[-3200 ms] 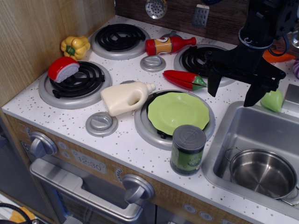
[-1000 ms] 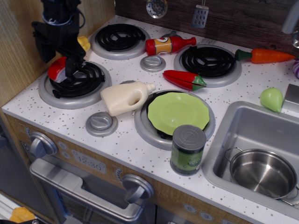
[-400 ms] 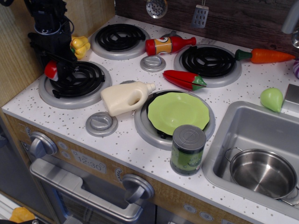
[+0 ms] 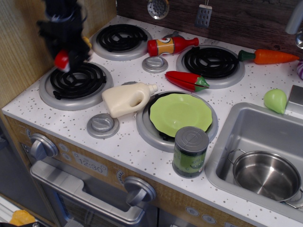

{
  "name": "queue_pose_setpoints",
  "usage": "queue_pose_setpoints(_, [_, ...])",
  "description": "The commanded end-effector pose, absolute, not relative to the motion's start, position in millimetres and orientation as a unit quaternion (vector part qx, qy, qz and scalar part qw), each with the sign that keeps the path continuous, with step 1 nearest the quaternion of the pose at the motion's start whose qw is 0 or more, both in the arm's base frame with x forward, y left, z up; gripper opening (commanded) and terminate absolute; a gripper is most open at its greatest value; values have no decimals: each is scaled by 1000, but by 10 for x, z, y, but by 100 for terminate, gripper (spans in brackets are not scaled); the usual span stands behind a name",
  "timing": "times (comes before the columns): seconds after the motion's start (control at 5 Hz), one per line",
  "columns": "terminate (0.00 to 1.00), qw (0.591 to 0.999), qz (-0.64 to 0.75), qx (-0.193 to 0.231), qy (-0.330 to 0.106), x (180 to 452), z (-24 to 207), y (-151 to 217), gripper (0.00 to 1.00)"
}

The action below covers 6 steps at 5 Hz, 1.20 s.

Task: Put sushi on plate

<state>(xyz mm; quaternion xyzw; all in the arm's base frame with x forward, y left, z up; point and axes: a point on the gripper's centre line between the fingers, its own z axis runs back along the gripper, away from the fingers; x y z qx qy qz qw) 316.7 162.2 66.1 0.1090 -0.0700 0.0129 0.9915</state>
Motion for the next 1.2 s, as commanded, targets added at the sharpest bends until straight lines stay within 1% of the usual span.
queue_pose_setpoints(0.0, [0, 995, 10, 76, -67, 3326, 1173, 970, 0])
queue_pose_setpoints(0.2, [0, 997, 11, 58, -48, 3271, 1066, 480, 0])
queue_pose_setpoints(0.4, [0, 995, 44, 51, -74, 3200, 813, -18, 0])
queue_pose_setpoints(0.6, [0, 993, 69, 38, -88, 3166, 650, -515, 0])
queue_pose_setpoints(0.8, [0, 991, 60, 33, -116, 3154, 462, -684, 0])
queue_pose_setpoints(1.0, [0, 990, 45, 30, -132, 3206, 445, -669, 100])
